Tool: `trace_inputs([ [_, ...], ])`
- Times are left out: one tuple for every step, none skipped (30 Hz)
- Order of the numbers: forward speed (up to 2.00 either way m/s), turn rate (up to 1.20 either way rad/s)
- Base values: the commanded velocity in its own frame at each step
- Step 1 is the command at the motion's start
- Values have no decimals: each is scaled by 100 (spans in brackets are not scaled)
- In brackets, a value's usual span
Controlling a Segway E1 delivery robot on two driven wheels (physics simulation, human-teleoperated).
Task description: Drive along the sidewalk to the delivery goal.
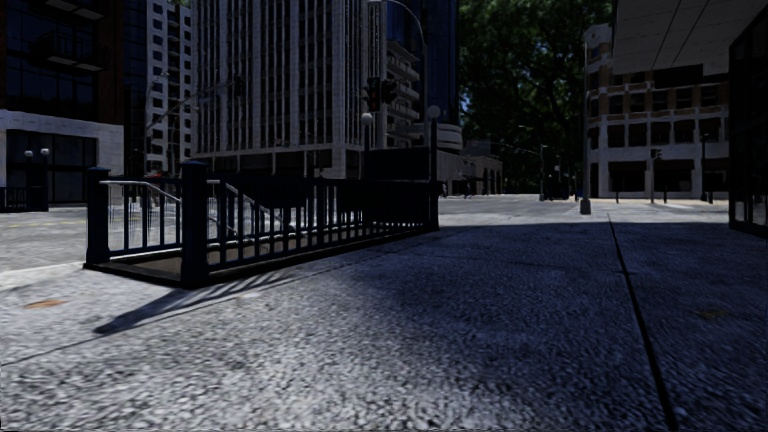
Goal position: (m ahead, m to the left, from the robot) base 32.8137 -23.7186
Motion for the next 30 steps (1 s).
trace_inputs([
  [200,0],
  [200,0],
  [200,0],
  [200,0],
  [200,-22],
  [200,-22],
  [200,-47],
  [200,-57],
  [200,-78],
  [200,-98],
  [200,-107],
  [200,-111],
  [200,-111],
  [200,-116],
  [200,-119],
  [200,-120],
  [200,-120],
  [200,-120],
  [200,-120],
  [200,-120],
  [200,-120],
  [200,-120],
  [200,-120],
  [200,-120],
  [200,-120],
  [200,-120],
  [200,-114],
  [200,-100],
  [200,-32],
  [200,-9],
])
